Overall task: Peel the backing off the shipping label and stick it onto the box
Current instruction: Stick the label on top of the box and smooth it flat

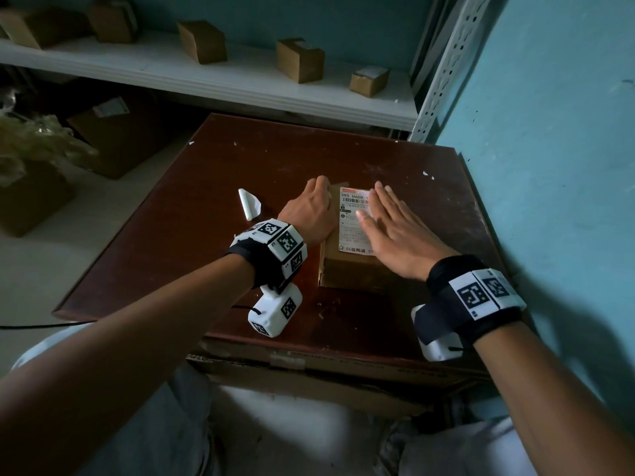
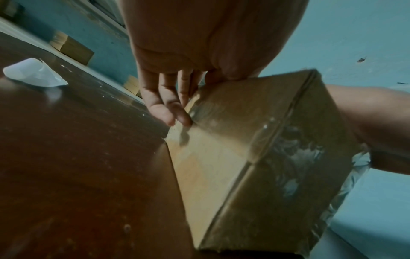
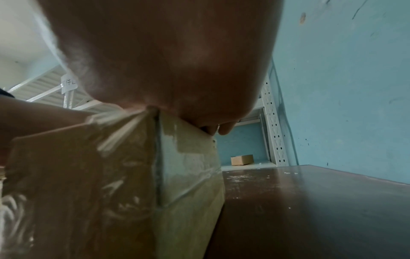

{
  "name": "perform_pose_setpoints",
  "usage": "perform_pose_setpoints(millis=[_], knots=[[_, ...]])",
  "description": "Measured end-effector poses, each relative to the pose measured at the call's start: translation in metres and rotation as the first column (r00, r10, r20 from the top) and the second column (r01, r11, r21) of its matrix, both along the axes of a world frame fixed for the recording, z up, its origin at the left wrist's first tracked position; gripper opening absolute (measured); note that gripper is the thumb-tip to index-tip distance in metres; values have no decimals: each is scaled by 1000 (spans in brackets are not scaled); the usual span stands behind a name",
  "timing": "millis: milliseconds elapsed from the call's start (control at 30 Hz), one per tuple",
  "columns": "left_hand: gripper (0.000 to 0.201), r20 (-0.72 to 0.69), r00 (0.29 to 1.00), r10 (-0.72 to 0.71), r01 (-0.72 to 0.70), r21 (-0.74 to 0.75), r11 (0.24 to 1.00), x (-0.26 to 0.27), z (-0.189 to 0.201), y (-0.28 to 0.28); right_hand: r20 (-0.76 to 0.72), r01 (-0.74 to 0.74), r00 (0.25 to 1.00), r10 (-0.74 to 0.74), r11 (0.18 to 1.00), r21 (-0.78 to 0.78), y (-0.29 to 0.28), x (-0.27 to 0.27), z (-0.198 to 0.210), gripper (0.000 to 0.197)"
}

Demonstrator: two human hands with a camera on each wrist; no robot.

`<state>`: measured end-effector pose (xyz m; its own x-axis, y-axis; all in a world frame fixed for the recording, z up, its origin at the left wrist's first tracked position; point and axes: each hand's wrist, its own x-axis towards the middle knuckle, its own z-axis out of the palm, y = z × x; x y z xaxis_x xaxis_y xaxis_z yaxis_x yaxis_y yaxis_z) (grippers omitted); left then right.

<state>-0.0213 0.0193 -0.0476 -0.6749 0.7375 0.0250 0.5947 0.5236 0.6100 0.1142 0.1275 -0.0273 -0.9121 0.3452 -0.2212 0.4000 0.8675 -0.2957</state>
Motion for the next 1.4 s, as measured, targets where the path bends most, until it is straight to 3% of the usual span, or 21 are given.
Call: perform_pose_setpoints(millis=[500,1067,1200,1400], knots=[[27,-6,1000,12,-12,1,1000,3,-1,1,-51,12,999,-6,992,122,0,2,-7,73],[26,-6,1000,16,-16,2,1000,3,-2,3,-79,-10,997,20,991,130,-15,31,-11,70],[27,-13,1000,17,-17,3,1000,3,-2,4,-86,12,996,-9,1000,25,-14,31,-12,70],[29,-47,998,34,-33,14,999,3,-4,4,-157,96,972,-173,910,-404,-6,26,-9,67]])
